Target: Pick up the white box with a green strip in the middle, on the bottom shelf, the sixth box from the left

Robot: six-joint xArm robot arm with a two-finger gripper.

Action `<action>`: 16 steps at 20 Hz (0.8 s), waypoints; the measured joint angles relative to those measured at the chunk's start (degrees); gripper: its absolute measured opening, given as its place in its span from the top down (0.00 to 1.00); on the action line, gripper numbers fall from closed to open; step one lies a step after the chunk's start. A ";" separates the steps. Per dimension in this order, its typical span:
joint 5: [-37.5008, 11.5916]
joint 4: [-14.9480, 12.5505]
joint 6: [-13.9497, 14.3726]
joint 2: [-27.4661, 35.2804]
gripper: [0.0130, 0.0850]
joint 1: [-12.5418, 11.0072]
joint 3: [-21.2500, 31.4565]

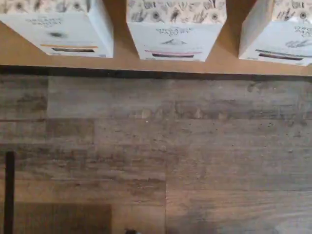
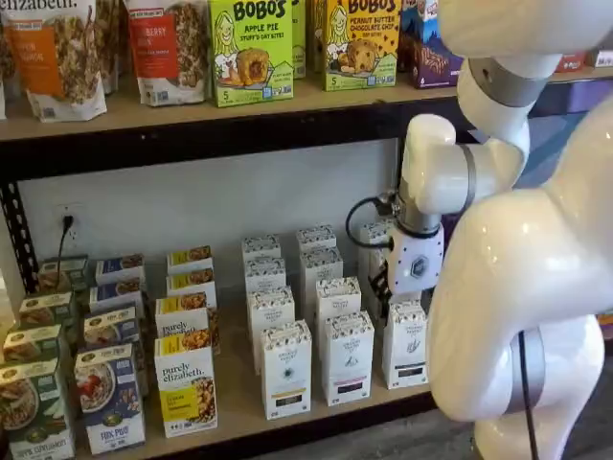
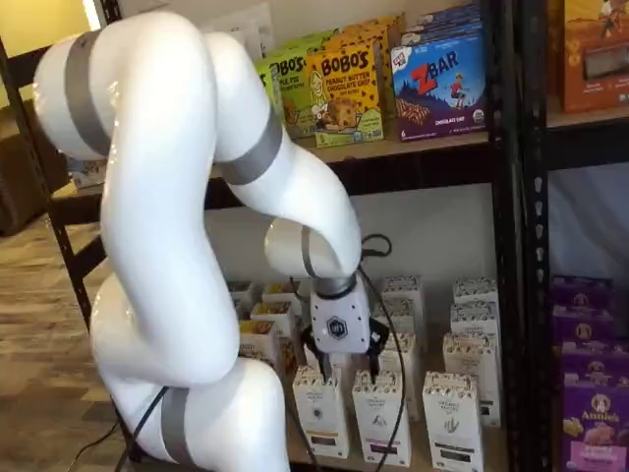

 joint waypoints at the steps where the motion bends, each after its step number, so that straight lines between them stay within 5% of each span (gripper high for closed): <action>1: -0.68 -0.29 -0.25 1.57 0.00 -0.47 -0.25; 7: -8.60 6.80 -8.83 8.61 0.00 -2.19 -0.02; 16: -14.84 3.98 -9.85 17.59 0.00 -5.59 -3.53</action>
